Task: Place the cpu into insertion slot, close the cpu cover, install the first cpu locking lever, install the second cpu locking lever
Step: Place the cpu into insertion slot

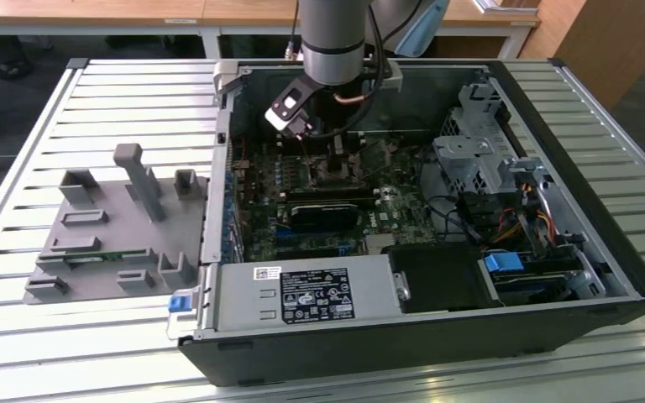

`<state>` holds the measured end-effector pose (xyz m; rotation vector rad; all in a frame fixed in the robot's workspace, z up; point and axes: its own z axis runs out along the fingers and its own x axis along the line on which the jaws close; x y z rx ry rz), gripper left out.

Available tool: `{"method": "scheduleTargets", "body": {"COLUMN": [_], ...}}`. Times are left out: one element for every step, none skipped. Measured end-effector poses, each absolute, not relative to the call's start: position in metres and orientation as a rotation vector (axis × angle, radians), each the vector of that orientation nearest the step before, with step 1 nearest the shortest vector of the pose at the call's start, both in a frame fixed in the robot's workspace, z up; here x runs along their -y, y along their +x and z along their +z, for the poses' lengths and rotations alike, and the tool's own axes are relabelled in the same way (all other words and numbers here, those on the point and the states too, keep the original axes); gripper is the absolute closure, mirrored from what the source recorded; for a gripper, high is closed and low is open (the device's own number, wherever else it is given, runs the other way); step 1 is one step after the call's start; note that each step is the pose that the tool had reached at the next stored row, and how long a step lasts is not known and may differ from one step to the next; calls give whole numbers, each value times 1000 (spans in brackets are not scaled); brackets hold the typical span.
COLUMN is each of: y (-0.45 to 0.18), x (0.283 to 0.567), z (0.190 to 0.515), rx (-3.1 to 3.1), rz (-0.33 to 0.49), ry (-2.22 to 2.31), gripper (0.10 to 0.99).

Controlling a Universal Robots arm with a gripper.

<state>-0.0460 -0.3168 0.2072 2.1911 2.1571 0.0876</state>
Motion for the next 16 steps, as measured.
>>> {"method": "scheduleTargets", "body": {"y": [-46,-46,-46,-46,-46,-46,-46,-46,-46,-46,-46,-46,-46,-46,-46,-46], "x": [317,317,317,317,317,317,317,317,317,317,317,317,317,317,317,317], "z": [208,208,209,209,210,210,210,211,212,212,213,214,214,215,215,215], "rx": [-2157,-2157,-2157,-2157,-2157,-2157,-2157,-2157,-2157,-2157,-2157,-2157,-2157,-2157,-2157,-2157], "rz": [88,88,88,88,88,88,88,88,88,88,88,88,88,88,88,88], "ry": [2191,2191,2191,2191,2191,2191,2191,2191,2191,2191,2191,2191,2191,2191,2191,2191], "gripper": [859,918,918,976,976,980,980,980,980,980,980,980,980,980,980,980]}}
